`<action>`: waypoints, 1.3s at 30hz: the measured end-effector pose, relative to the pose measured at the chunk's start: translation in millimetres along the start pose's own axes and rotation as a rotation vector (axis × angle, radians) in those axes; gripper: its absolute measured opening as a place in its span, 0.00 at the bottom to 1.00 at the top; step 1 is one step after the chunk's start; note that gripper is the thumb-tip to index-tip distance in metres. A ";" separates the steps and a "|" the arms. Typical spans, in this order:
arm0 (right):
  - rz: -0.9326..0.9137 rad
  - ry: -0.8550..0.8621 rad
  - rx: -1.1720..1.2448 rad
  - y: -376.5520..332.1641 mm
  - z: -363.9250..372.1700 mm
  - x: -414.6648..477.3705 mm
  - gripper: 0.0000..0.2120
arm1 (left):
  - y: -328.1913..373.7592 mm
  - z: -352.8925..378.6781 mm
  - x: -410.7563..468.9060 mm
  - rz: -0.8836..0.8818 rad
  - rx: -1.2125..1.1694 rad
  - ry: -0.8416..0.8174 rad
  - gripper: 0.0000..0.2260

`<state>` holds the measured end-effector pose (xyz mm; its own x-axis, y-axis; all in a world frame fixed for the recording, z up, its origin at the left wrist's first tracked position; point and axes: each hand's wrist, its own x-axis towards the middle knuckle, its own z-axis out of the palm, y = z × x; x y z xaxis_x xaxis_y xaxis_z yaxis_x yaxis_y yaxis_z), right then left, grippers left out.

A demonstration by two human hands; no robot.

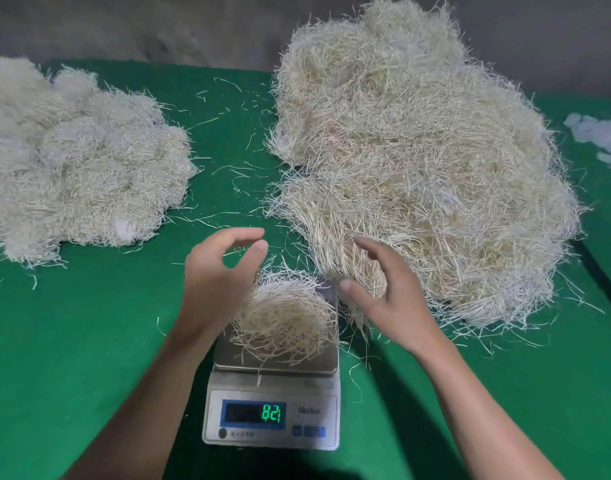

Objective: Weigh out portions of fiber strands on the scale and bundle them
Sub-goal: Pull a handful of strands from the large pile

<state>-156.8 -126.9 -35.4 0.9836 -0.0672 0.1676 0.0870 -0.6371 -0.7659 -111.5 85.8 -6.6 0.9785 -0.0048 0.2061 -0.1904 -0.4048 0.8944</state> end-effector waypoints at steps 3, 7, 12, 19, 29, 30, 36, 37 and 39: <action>0.085 0.121 -0.034 27.5 -25.3 22.3 0.24 | 18.3 19.6 15.3 0.038 0.007 -0.052 0.06; 0.224 0.250 -0.070 70.6 -65.4 58.3 0.23 | 45.2 57.4 34.1 0.063 0.046 -0.170 0.07; 0.254 0.323 -0.118 107.3 -91.9 107.5 0.30 | 83.2 115.9 60.7 0.163 0.150 -0.278 0.07; 0.279 -0.006 -0.490 117.3 -97.1 149.6 0.30 | 102.8 178.6 93.6 0.158 0.324 -0.313 0.15; -0.036 0.056 0.559 49.7 -161.9 181.9 0.15 | 118.4 239.6 141.2 -0.257 -0.240 -0.397 0.14; -0.025 0.079 0.643 49.4 -166.4 184.7 0.18 | 121.6 243.0 147.4 -0.324 -0.312 -0.331 0.08; 0.005 0.398 0.496 77.2 -162.4 191.8 0.13 | 133.7 231.1 177.1 -0.386 -0.672 -0.266 0.04; 0.003 0.273 0.463 81.6 -157.1 193.3 0.12 | 134.5 228.9 178.2 -0.411 -0.819 -0.291 0.04; -0.016 0.050 0.450 85.6 -147.0 197.4 0.22 | 136.1 225.7 179.1 -0.470 -1.073 -0.366 0.01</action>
<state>21.5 -307.5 23.4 0.9736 -0.1046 0.2029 0.1731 -0.2417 -0.9548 55.7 -176.5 62.4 0.9011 -0.3882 -0.1932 0.3874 0.5207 0.7608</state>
